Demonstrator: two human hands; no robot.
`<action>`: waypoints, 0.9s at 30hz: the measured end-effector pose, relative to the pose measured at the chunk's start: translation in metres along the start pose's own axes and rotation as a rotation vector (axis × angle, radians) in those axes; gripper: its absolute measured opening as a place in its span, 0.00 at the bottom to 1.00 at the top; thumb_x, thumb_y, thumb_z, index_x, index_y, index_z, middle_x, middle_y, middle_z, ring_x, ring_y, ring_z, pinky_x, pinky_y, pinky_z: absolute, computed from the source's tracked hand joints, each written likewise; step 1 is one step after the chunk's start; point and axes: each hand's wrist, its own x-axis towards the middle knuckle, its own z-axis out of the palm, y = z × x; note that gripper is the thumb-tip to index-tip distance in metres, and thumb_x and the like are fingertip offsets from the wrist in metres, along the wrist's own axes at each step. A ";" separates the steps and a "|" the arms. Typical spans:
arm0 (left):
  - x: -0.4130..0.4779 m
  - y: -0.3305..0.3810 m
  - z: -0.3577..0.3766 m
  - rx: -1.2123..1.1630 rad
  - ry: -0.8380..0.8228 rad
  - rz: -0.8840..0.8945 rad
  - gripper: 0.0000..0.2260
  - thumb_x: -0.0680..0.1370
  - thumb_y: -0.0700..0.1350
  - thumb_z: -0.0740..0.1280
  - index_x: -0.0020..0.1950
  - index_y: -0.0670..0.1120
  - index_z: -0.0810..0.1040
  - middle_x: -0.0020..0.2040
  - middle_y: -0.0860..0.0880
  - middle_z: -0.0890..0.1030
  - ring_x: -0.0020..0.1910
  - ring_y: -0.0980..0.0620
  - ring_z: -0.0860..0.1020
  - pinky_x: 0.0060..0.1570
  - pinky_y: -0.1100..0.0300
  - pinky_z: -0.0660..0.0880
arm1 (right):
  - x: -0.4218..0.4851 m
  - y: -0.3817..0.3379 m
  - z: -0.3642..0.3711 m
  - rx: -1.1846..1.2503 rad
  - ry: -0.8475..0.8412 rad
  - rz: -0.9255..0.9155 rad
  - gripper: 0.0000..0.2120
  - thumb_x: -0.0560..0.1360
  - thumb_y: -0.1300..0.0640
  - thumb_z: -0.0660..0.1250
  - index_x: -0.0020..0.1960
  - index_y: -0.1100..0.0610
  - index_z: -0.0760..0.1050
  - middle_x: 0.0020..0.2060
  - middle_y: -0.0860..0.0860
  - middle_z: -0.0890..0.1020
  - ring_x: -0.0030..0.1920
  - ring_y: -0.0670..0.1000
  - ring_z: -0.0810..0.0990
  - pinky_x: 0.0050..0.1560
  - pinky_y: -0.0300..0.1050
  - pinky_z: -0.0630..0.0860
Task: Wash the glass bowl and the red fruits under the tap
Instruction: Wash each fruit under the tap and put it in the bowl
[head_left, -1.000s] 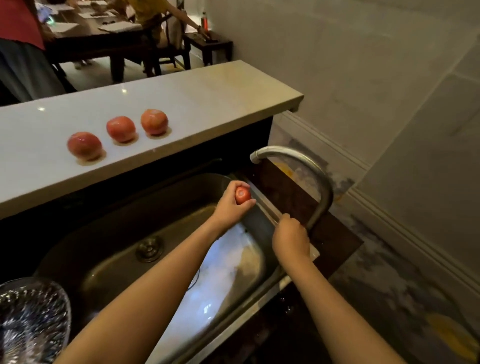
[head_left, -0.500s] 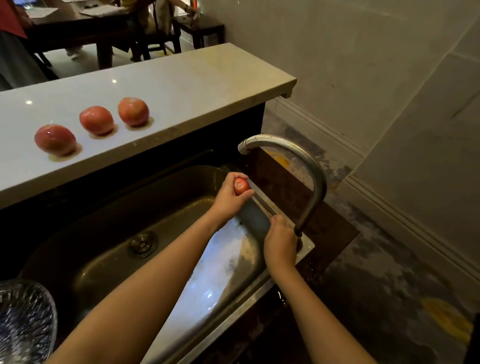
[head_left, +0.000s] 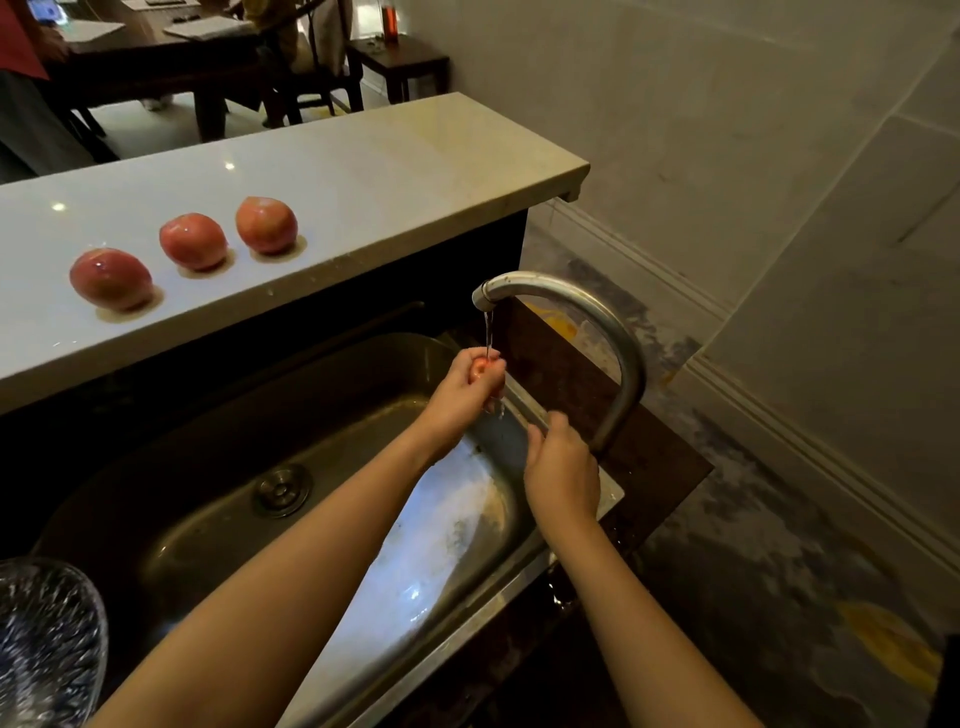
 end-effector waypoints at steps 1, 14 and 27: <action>0.001 0.003 0.000 -0.110 -0.003 -0.019 0.09 0.80 0.47 0.57 0.59 0.47 0.70 0.53 0.43 0.72 0.45 0.49 0.75 0.39 0.63 0.72 | 0.002 -0.005 -0.006 -0.004 0.082 -0.076 0.16 0.80 0.52 0.54 0.63 0.59 0.69 0.52 0.55 0.80 0.52 0.54 0.78 0.44 0.45 0.72; 0.012 0.029 0.013 -0.447 0.289 -0.150 0.11 0.81 0.46 0.56 0.46 0.43 0.75 0.43 0.43 0.77 0.47 0.46 0.77 0.48 0.53 0.74 | 0.066 -0.061 0.010 0.760 -0.441 0.042 0.17 0.79 0.45 0.53 0.60 0.53 0.71 0.55 0.55 0.76 0.54 0.53 0.76 0.53 0.48 0.75; 0.005 0.021 0.023 -0.263 0.195 -0.098 0.10 0.81 0.45 0.55 0.51 0.43 0.74 0.46 0.44 0.77 0.49 0.48 0.76 0.53 0.51 0.74 | 0.072 -0.059 0.013 0.908 -0.321 0.254 0.16 0.79 0.49 0.53 0.55 0.56 0.74 0.46 0.53 0.79 0.46 0.50 0.77 0.46 0.44 0.74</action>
